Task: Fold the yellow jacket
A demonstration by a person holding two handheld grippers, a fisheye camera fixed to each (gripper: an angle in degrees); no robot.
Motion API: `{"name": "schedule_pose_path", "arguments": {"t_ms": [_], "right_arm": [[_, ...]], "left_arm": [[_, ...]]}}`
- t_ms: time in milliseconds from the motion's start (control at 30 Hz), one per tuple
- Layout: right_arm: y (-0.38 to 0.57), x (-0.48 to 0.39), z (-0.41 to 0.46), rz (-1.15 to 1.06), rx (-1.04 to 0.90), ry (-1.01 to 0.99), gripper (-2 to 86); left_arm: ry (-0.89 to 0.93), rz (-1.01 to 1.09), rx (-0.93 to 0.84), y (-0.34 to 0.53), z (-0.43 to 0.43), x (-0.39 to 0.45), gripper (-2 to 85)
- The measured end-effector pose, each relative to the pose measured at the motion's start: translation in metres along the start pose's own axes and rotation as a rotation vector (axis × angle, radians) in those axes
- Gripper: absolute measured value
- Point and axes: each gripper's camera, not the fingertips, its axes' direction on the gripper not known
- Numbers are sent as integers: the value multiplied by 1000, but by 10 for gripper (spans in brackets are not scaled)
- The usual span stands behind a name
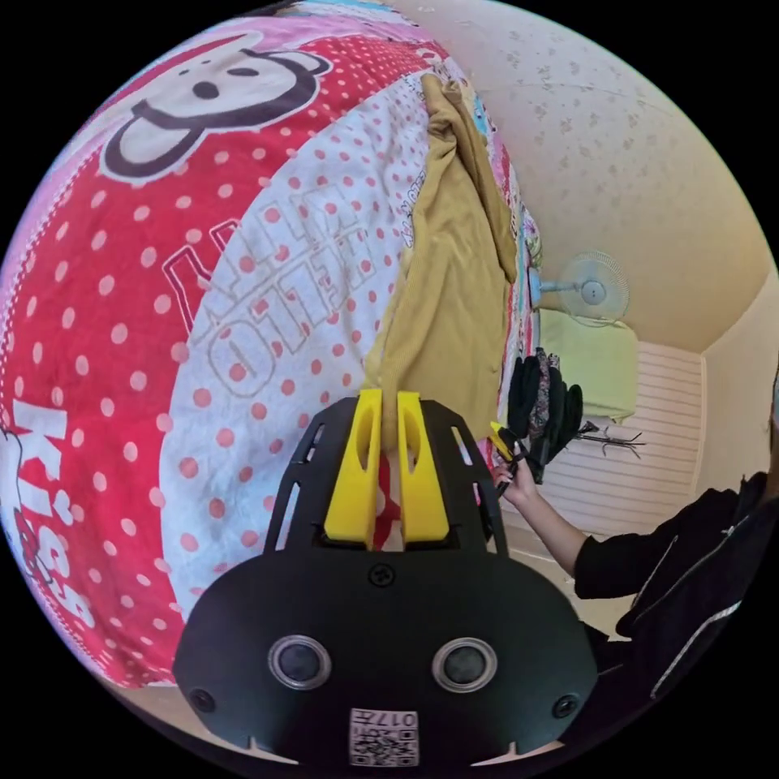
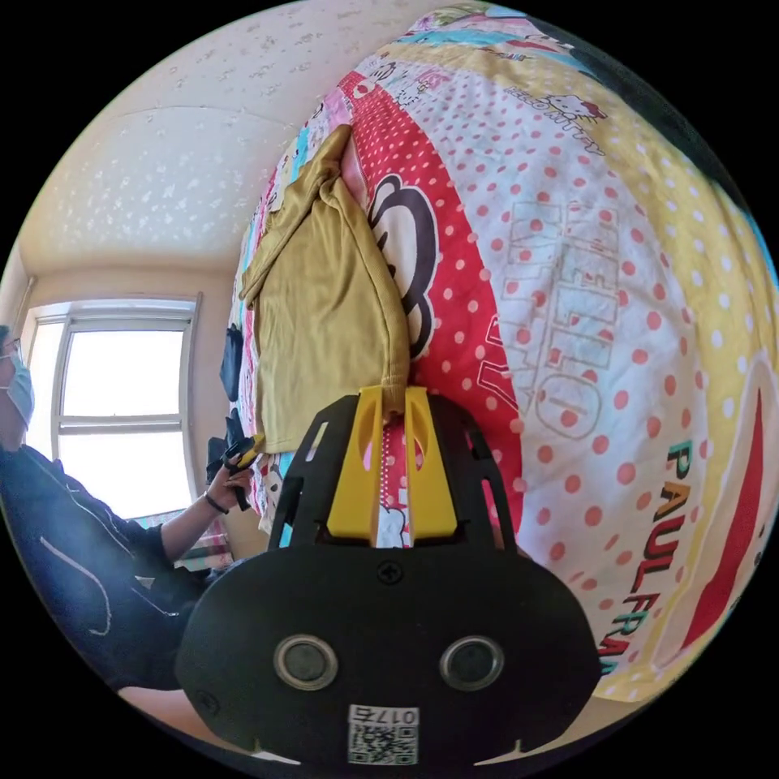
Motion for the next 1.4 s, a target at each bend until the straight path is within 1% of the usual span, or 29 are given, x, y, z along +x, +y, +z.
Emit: {"name": "schedule_pose_path", "arguments": {"t_ms": [67, 167, 233, 267, 300, 367, 467, 500, 533, 567, 600, 667, 733, 833, 867, 900, 967, 1033, 1067, 1100, 1133, 1167, 1200, 1233, 1267, 1300, 1333, 1367, 1400], "right_arm": [[-6, -9, -21, -18, -8, -29, 44], [-9, -24, -58, -78, -22, -106, 39], [2, -34, -78, -115, -54, -105, 36], [15, -38, -90, -119, -81, -113, 35], [22, -38, -95, -112, -94, -121, 34], [58, -33, -118, -54, -130, -158, 33], [111, -16, -145, 37, -172, -228, 33], [120, -13, -151, 53, -167, -257, 34], [132, -9, -164, 84, -127, -330, 33], [134, -12, -178, 81, -57, -412, 33], [132, -15, -185, 68, -22, -444, 33], [99, -26, -204, 9, 90, -517, 33], [53, -31, -207, -32, 122, -567, 33], [-52, -34, -196, -103, 98, -656, 35], [-98, -34, -189, -123, 95, -667, 36], [-121, -34, -185, -128, 96, -672, 36], [-205, -24, -167, -109, 121, -681, 40], [-261, -14, -148, -108, 148, -695, 46], [-293, -1, -129, -74, 128, -709, 53], [-307, 6, -118, -51, 116, -718, 57], [-327, 23, -96, -5, 102, -741, 70], [-338, 40, -76, 40, 107, -777, 82], [-339, 49, -70, 63, 133, -808, 89], [-338, 65, -64, 110, 229, -882, 99], [-333, 77, -66, 132, 337, -935, 107], [-330, 81, -68, 132, 376, -947, 108], [-325, 83, -76, 108, 410, -943, 110], [-319, 76, -84, 59, 388, -905, 109], [-315, 71, -88, 28, 357, -868, 108]], "left_arm": [[26, 23, -22, -4, -5, 6, 33], [4, 171, -61, -4, -21, 31, 25], [-14, 233, -70, 5, -35, 39, 23], [11, 223, -56, 14, -44, 36, 21], [60, 167, -50, 26, -54, 24, 19], [100, 74, -72, 49, -65, 3, 17], [103, 4, -133, 94, -81, -25, 14], [169, -36, -165, 109, -86, -35, 14], [218, -58, -173, 116, -88, -39, 13], [318, -97, -168, 125, -93, -42, 12], [375, -109, -129, 126, -100, -38, 12], [379, -61, -57, 112, -112, -19, 13], [371, -1, 4, 81, -120, 3, 17], [405, -12, 68, 7, -117, 26, 23], [422, -17, 93, -25, -113, 29, 24], [439, -21, 114, -59, -108, 31, 25], [479, -20, 149, -108, -99, 31, 27], [524, 18, 184, -152, -88, 30, 31], [543, 68, 198, -178, -80, 29, 35], [531, 134, 209, -199, -71, 28, 39], [511, 152, 212, -207, -66, 25, 43], [464, 126, 244, -216, -58, 15, 51], [470, 89, 317, -216, -53, 3, 79], [499, 69, 362, -214, -52, -4, 93], [593, 28, 436, -207, -51, -16, 118], [700, 29, 519, -197, -54, -24, 131], [732, 42, 574, -189, -57, -26, 131], [736, 68, 677, -171, -67, -26, 132], [684, 97, 709, -155, -74, -22, 133]]}}
